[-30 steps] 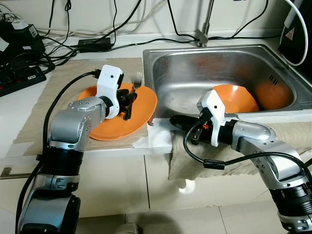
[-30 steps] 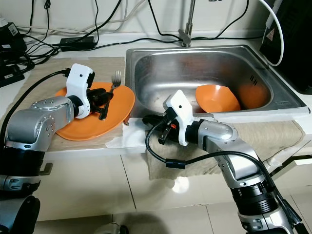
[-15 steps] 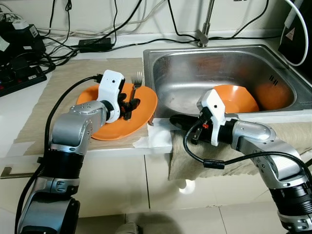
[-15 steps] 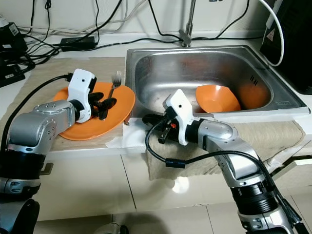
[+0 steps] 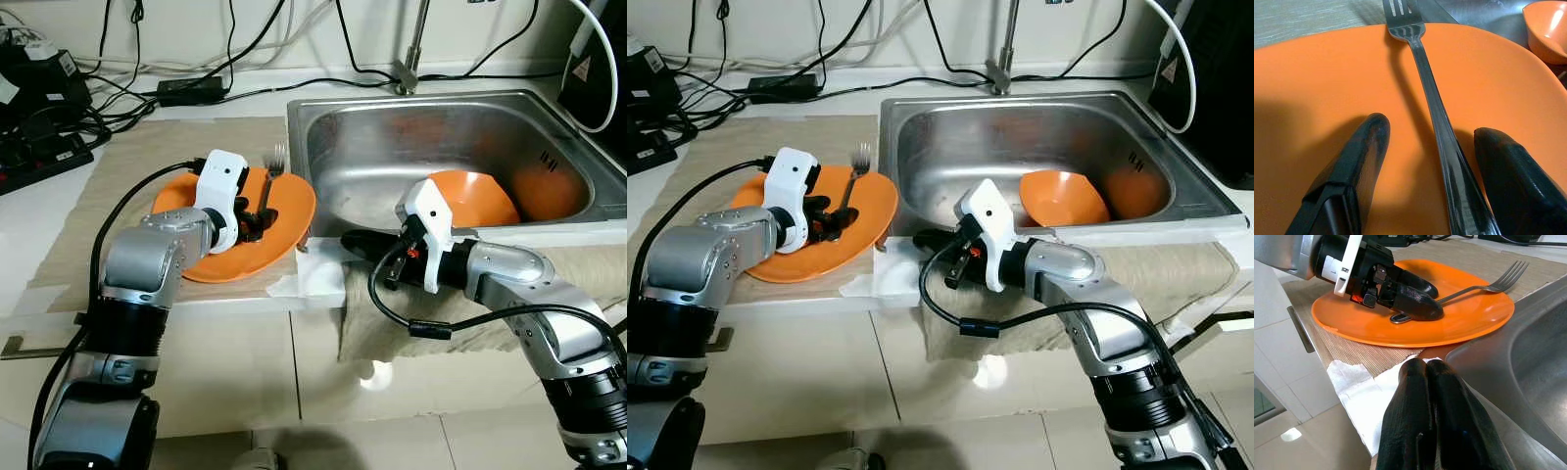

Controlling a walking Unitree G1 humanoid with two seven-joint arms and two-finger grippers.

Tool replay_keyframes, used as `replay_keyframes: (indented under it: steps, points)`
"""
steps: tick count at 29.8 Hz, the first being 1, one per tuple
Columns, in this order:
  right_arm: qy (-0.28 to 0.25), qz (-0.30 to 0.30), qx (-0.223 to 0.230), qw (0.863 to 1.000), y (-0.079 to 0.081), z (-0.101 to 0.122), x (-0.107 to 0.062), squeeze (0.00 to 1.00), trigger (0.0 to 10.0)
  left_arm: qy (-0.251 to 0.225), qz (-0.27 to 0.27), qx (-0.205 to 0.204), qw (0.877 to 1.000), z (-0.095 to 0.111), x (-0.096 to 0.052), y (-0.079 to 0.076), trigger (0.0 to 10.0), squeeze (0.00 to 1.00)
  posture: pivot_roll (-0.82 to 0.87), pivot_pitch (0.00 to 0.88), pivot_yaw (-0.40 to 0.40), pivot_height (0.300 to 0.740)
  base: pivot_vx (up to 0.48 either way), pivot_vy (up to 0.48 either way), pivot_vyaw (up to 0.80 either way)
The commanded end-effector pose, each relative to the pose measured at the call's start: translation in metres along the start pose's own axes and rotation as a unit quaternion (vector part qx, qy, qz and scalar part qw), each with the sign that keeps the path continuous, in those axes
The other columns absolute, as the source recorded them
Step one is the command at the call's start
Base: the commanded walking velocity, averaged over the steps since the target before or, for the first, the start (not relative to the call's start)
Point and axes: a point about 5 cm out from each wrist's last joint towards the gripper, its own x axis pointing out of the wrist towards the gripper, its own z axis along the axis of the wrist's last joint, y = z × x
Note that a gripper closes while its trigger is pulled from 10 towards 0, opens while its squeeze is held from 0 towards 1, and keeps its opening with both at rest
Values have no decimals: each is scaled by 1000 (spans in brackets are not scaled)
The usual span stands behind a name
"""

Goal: Kitchen organization

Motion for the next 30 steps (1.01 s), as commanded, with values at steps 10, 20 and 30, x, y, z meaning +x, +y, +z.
replay_keyframes:
  steps: [10,20,30]
  points:
    - [-2,-5,-6,1000,-1,4,1,0,10000,34,-4,-11,999,-15,5,2,0,0,72,19,46,740,0,0,0]
    - [-2,-5,-5,1000,-1,4,2,0,10000,27,-27,0,999,-17,5,-1,0,0,72,19,46,740,0,0,0]
    - [-2,-8,-5,1000,-2,4,2,0,10000,-14,-35,4,999,-5,3,0,0,0,71,25,43,740,0,0,0]
